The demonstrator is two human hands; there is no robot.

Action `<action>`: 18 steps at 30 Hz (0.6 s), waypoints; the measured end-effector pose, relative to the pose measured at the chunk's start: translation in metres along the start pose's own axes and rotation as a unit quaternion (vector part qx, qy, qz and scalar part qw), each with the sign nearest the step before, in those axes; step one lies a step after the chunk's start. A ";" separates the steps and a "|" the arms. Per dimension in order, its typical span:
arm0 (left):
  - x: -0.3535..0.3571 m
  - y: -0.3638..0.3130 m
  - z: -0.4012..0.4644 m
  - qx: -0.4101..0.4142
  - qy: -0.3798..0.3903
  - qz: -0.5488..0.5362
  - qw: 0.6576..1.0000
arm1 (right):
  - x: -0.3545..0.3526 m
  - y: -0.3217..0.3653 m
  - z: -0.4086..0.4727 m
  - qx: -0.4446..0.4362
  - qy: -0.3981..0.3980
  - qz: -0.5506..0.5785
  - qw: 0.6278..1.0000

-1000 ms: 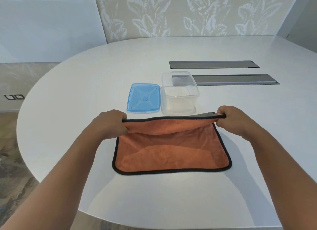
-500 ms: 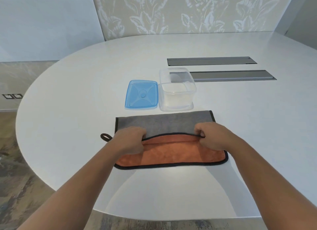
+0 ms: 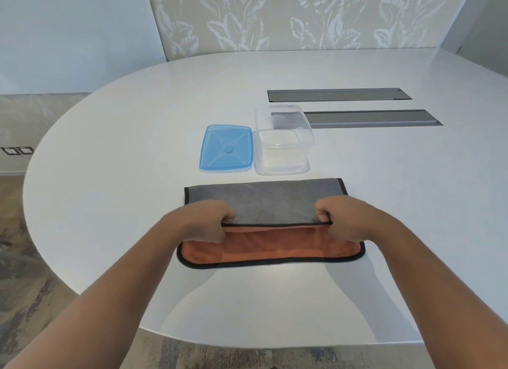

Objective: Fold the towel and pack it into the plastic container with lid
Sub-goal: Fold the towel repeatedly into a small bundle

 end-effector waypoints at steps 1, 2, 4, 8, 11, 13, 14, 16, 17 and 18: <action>-0.004 0.001 0.000 0.001 0.003 0.005 1.000 | -0.004 0.001 -0.001 0.000 -0.006 0.006 1.000; -0.005 0.001 0.000 0.000 0.010 0.012 1.000 | -0.005 0.002 -0.002 -0.002 -0.003 0.006 1.000; 0.001 0.002 -0.003 -0.004 0.036 0.035 0.999 | 0.001 0.007 -0.006 -0.003 0.030 -0.006 1.000; 0.018 0.002 -0.008 -0.011 0.098 0.050 0.994 | 0.023 0.010 -0.015 0.017 0.128 -0.017 0.992; 0.012 0.003 -0.006 -0.006 0.101 0.045 0.994 | 0.018 0.006 -0.016 0.028 0.126 -0.004 0.992; 0.010 0.004 -0.004 -0.006 0.097 0.037 0.995 | 0.012 0.004 -0.015 0.036 0.116 0.015 0.992; 0.011 0.003 -0.005 -0.005 0.096 0.042 0.994 | 0.011 0.004 -0.015 0.036 0.115 0.018 0.993; 0.016 0.001 -0.010 -0.005 0.111 0.053 0.992 | 0.014 0.007 -0.019 0.037 0.130 0.008 0.991; 0.020 0.001 -0.012 -0.005 0.122 0.054 0.991 | 0.017 0.008 -0.021 0.033 0.143 -0.004 0.989; 0.022 0.001 -0.013 -0.009 0.131 0.050 0.990 | 0.019 0.009 -0.023 0.028 0.156 -0.013 0.987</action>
Point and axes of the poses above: each hand's wrist, its own z-axis towards the middle knuckle, its own x-axis out of the palm, y = z × x, the point moved 7 cm from there along z, towards the middle knuckle, and after that the axes turned 14 degrees about -y, right-handed, at the moved point
